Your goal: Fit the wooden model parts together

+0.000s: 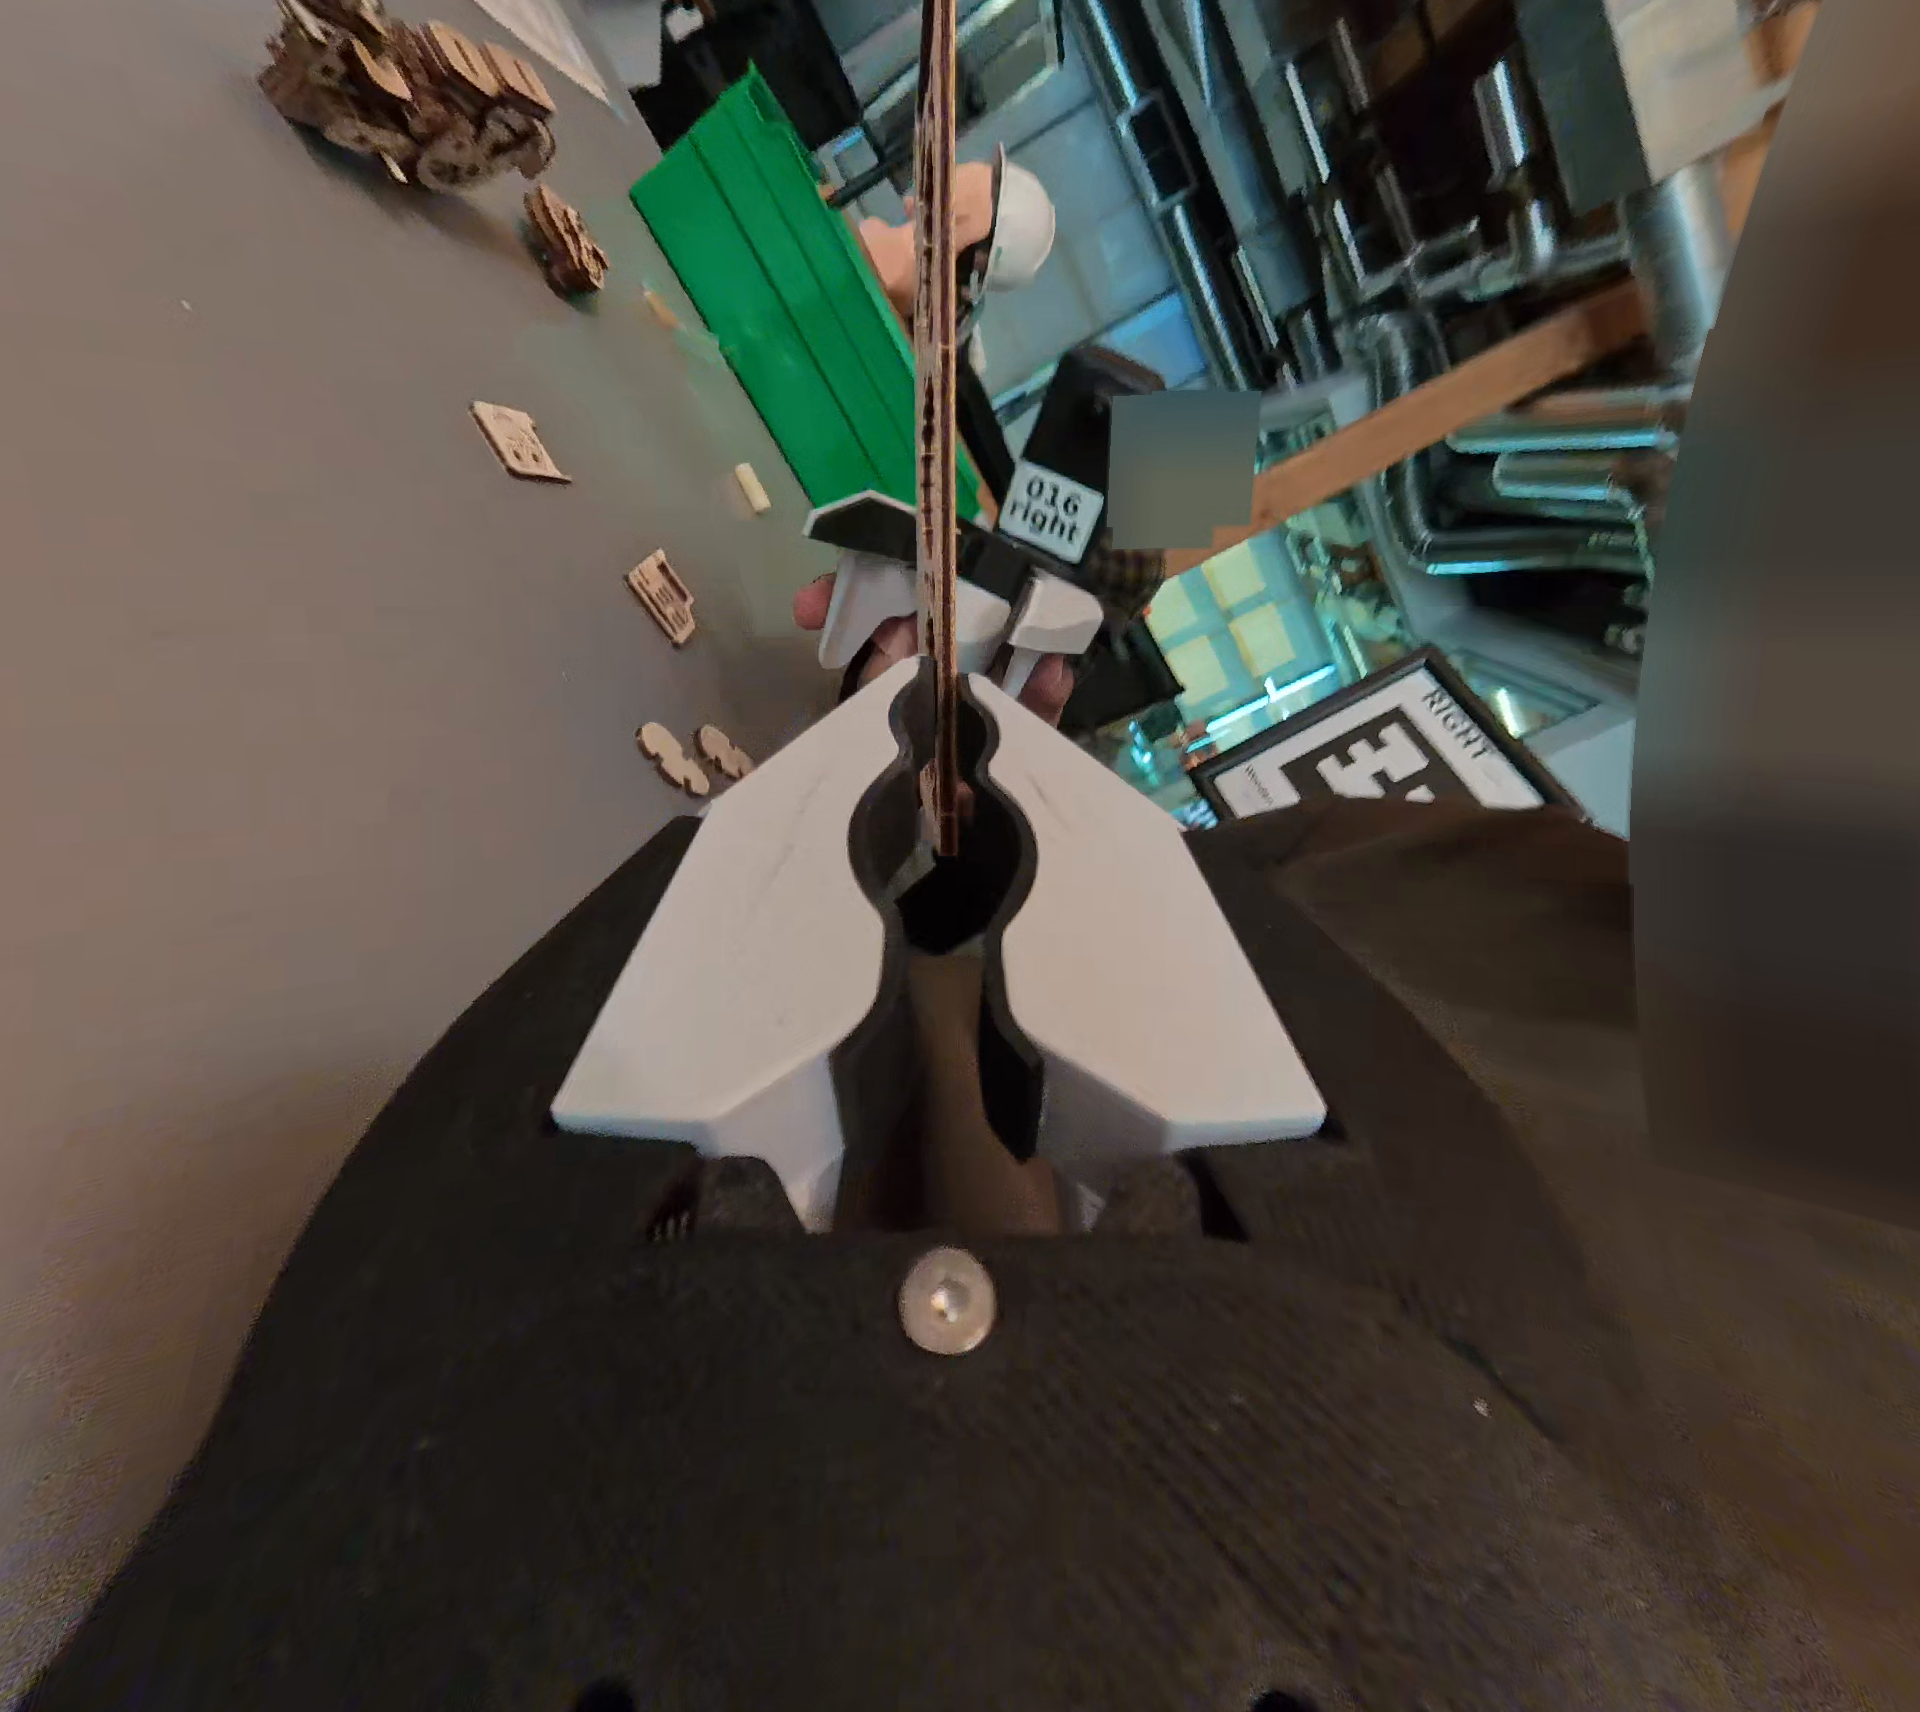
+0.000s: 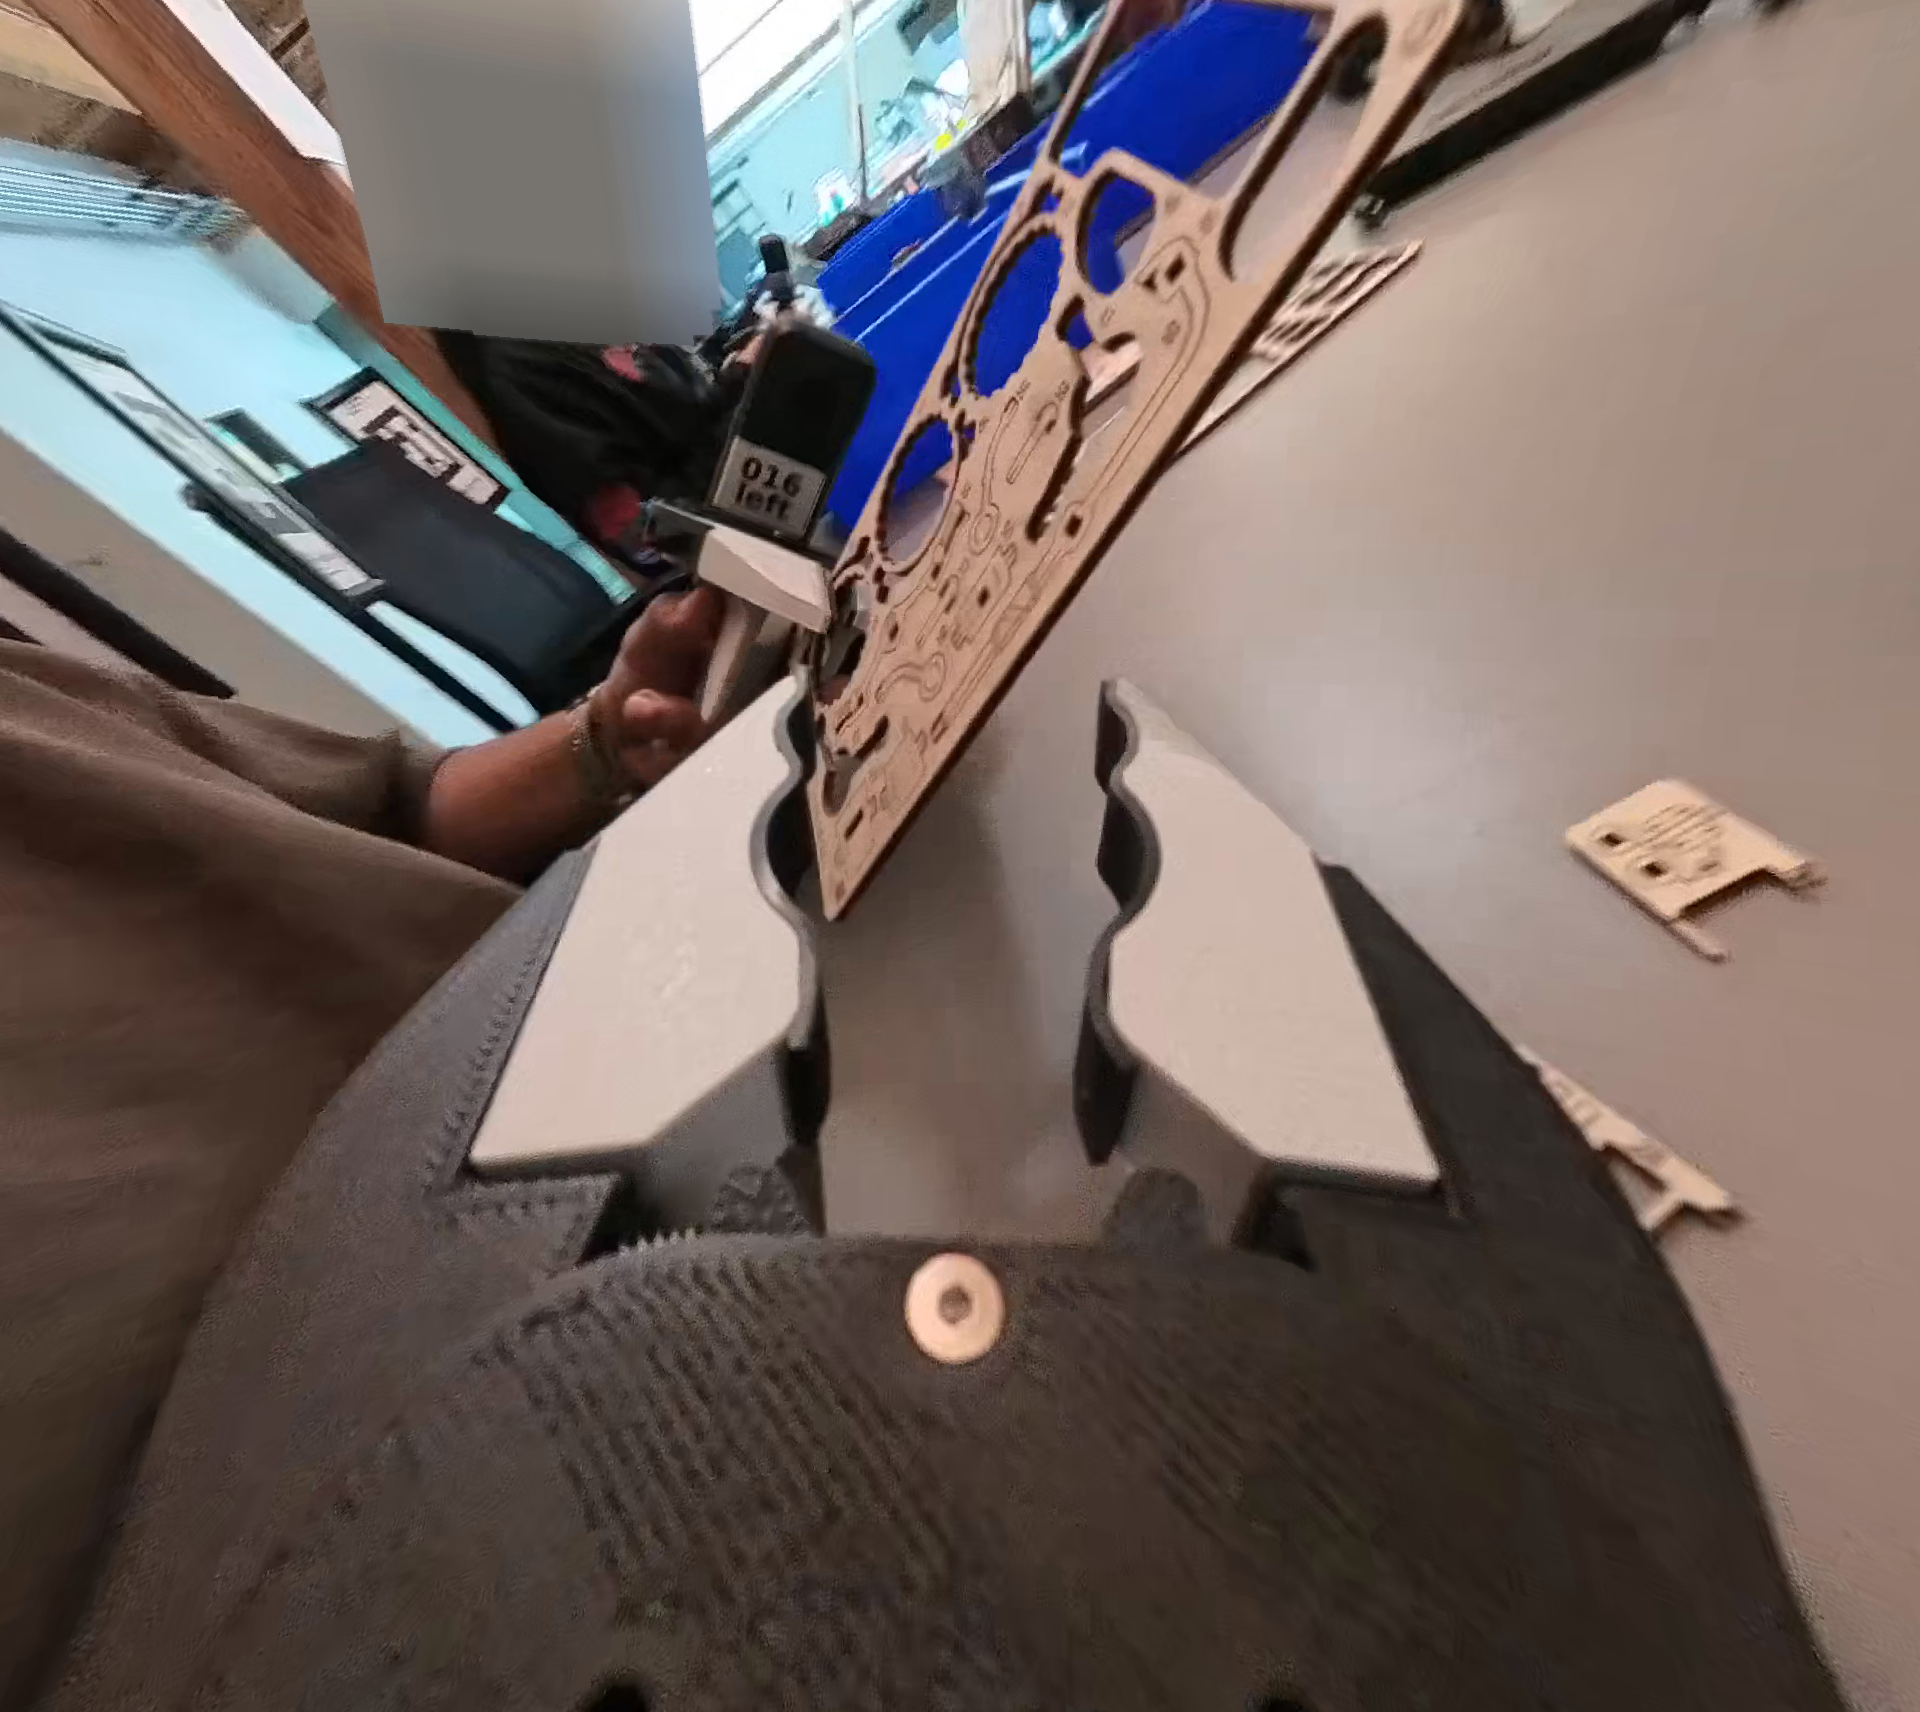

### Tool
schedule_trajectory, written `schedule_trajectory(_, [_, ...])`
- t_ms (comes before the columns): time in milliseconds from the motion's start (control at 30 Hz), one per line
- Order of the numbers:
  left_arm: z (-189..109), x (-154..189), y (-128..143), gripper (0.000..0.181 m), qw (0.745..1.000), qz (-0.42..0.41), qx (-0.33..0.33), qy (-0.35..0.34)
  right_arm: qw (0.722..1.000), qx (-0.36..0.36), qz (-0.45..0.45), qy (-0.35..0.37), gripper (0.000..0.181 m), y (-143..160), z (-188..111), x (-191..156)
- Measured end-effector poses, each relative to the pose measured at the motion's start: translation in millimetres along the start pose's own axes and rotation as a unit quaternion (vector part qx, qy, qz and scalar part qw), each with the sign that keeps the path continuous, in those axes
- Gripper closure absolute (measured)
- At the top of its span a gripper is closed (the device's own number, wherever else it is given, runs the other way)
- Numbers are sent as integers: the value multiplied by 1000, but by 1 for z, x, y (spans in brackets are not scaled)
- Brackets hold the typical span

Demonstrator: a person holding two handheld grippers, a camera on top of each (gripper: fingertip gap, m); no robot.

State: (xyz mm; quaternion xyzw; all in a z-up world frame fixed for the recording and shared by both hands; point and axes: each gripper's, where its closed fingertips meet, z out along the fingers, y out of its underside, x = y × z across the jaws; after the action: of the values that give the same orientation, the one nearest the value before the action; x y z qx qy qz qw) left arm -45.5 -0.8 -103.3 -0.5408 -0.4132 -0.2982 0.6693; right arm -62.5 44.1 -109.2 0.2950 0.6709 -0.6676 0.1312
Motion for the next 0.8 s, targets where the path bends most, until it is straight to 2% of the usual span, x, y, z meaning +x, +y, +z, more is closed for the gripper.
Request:
schedule_trajectory(33, [2,0,5,181,1000,10,-13,-3,1000,-10,8,-9,141,3,1,-2])
schedule_trajectory(67, [4,0,10,181,999,23,-28,-7,1000,-16,11,-16,162,6,2,-4])
schedule_trajectory(100, [5,-2,15,179,998,39,-44,-15,999,-21,14,-23,168,8,2,-5])
schedule_trajectory(167, [4,-9,21,158,994,77,-64,-40,998,-29,26,-48,178,11,2,-11])
schedule_trajectory(267, [1,-14,20,143,988,124,-71,-66,996,-53,35,-68,181,19,4,-16])
schedule_trajectory(400, [-1,-15,17,138,983,151,-64,-75,989,-96,52,-100,181,34,9,-28])
schedule_trajectory(533, [8,-7,33,147,984,146,-95,-37,982,-122,74,-120,181,45,15,-37])
schedule_trajectory(667, [18,3,42,179,989,115,-98,-4,982,-124,79,-118,180,47,20,-40])
schedule_trajectory(800, [14,1,32,181,994,86,-69,-5,987,-89,85,-101,171,35,18,-30])
